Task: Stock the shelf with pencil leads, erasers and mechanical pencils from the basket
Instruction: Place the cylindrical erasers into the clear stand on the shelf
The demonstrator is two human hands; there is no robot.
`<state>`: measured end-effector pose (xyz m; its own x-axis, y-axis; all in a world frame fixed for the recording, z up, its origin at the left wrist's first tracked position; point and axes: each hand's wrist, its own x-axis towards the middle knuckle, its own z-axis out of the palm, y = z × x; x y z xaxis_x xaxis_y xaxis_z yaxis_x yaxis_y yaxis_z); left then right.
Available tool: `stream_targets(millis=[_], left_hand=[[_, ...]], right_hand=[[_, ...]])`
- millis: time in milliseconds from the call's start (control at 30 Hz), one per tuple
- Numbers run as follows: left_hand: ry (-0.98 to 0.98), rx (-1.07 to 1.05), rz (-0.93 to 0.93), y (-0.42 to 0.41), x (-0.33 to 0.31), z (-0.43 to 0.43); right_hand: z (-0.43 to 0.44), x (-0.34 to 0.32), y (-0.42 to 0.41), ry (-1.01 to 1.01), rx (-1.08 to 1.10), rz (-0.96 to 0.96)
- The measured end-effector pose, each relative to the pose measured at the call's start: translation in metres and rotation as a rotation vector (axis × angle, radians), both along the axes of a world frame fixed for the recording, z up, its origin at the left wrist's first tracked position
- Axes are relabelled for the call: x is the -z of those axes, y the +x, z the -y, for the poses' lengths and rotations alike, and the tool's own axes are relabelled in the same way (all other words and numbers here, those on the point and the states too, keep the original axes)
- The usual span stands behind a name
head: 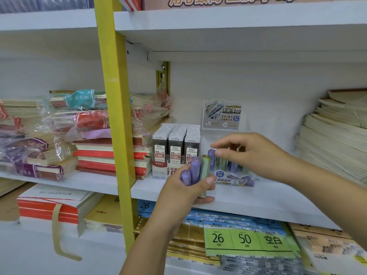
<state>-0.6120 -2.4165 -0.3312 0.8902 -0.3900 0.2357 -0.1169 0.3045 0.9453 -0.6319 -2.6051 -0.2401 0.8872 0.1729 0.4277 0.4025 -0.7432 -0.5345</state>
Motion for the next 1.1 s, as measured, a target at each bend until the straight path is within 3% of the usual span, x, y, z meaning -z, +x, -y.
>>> stream_targets(millis=[367, 433, 567, 700, 800, 967, 1100], left_hand=[[-0.009, 0.15, -0.01, -0.001, 0.001, -0.004], [0.016, 0.142, -0.006, -0.001, 0.0, -0.003], [0.041, 0.104, 0.006, 0.0, 0.001, 0.0], [0.09, -0.017, 0.036, 0.004, 0.0, -0.003], [0.106, -0.051, 0.032, 0.008, 0.0, -0.008], [0.114, -0.082, 0.05, 0.01, 0.001, -0.008], [0.118, -0.103, 0.054, 0.013, 0.003, -0.006]], right_hand=[[-0.007, 0.011, -0.01, 0.474, -0.116, -0.175], [-0.002, 0.013, -0.01, 0.487, -0.16, -0.23], [0.002, 0.007, -0.006, 0.447, -0.192, -0.247], [0.014, -0.022, 0.019, 0.427, -0.004, 0.059], [0.024, -0.035, 0.049, 0.224, 0.175, 0.193], [0.027, -0.018, 0.081, -0.14, 0.288, 0.093], [0.026, -0.013, 0.09, -0.104, 0.239, -0.056]])
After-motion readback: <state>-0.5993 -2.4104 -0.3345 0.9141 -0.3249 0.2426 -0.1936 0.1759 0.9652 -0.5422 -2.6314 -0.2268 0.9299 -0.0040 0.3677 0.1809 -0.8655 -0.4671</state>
